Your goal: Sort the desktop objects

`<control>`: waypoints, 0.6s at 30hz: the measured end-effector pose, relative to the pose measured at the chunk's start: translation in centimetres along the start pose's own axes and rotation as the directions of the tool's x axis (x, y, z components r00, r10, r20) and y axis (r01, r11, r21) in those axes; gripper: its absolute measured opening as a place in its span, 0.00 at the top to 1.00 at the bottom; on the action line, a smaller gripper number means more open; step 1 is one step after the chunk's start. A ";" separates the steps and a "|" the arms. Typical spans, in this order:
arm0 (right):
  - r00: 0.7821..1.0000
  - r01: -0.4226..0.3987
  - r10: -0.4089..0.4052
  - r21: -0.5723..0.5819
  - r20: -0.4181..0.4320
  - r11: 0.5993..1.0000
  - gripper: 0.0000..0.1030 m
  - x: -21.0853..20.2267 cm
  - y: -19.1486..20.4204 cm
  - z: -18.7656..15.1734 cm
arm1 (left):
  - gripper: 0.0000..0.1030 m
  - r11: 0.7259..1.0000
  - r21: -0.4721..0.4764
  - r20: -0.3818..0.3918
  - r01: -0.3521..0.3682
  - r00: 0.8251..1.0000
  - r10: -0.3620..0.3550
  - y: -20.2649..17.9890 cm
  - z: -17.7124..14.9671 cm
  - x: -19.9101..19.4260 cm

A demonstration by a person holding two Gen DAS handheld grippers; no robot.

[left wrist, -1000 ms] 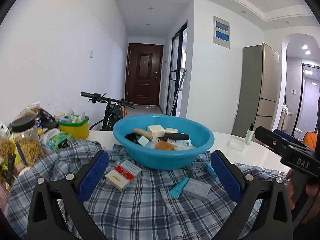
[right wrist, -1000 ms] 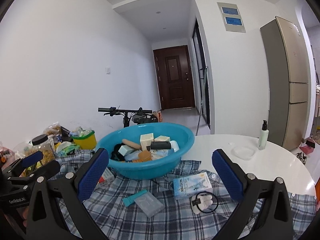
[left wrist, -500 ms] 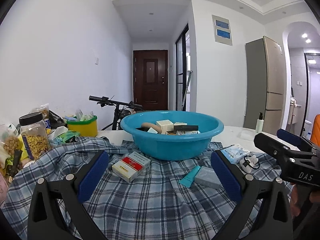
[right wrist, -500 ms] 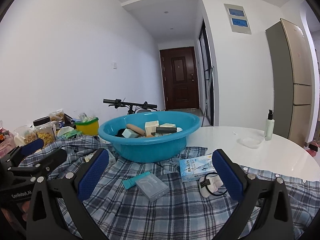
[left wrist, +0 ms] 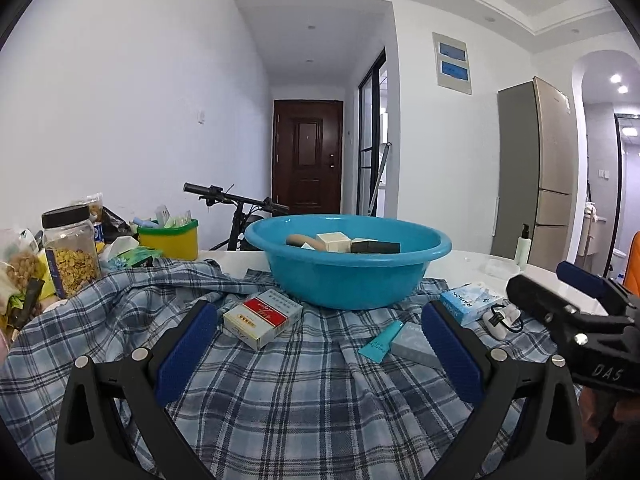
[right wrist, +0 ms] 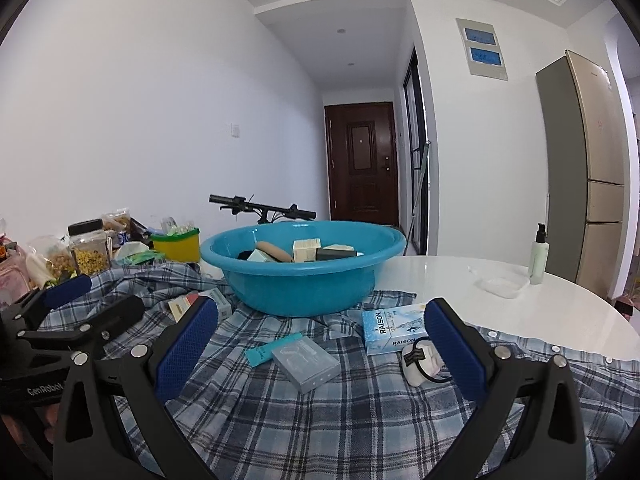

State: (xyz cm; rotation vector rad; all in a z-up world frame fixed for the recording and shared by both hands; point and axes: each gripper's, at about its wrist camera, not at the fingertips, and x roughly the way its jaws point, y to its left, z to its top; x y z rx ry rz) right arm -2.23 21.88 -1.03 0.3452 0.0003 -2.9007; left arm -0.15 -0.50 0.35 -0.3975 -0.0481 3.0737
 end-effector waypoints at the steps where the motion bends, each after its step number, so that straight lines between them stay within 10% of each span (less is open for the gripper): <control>1: 1.000 0.012 -0.012 -0.011 -0.017 1.000 0.00 0.3 0.2 -0.1 | 0.00 1.000 0.001 -0.014 -0.009 1.000 0.009 -0.1 -0.1 0.2; 11: 0.990 0.026 -0.026 -0.001 -0.135 1.000 0.00 2.5 -0.2 -0.3 | 0.00 0.999 0.002 -0.052 -0.054 0.997 0.055 0.0 -0.3 0.9; 18: 0.998 0.020 -0.021 -0.028 -0.056 0.999 0.00 0.6 0.4 -0.3 | 0.00 0.998 0.008 -0.036 -0.061 0.997 0.061 -0.1 -0.3 0.6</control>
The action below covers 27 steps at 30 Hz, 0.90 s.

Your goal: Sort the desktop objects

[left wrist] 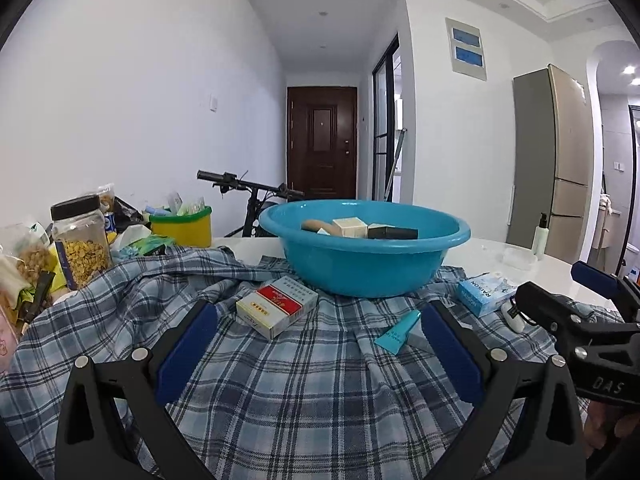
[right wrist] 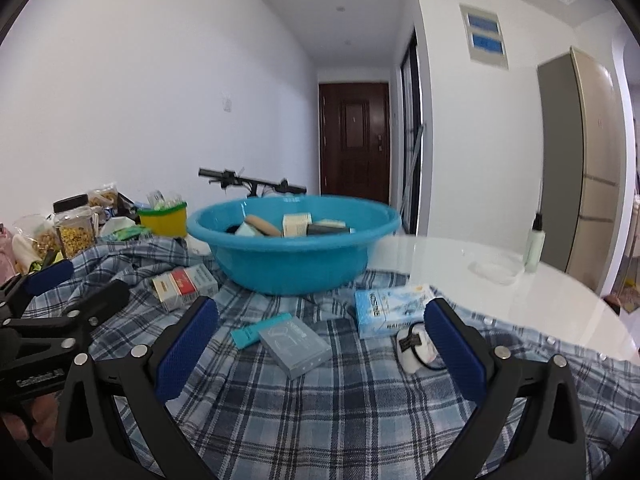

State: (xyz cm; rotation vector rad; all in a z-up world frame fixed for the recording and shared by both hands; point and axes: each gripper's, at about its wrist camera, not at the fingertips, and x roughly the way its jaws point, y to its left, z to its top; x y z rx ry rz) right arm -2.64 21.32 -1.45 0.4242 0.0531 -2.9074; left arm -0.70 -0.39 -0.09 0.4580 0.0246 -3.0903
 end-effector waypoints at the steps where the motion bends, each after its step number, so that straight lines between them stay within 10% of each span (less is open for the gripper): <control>1: 1.000 -0.006 0.006 -0.002 -0.005 1.000 0.00 0.1 0.0 0.0 | 0.00 1.000 0.001 0.001 0.000 1.000 0.000 0.0 0.0 0.0; 27: 1.000 0.007 -0.007 0.015 -0.014 1.000 0.00 0.3 -0.5 0.0 | 0.00 1.000 -0.003 0.001 -0.004 1.000 0.004 0.1 0.1 0.0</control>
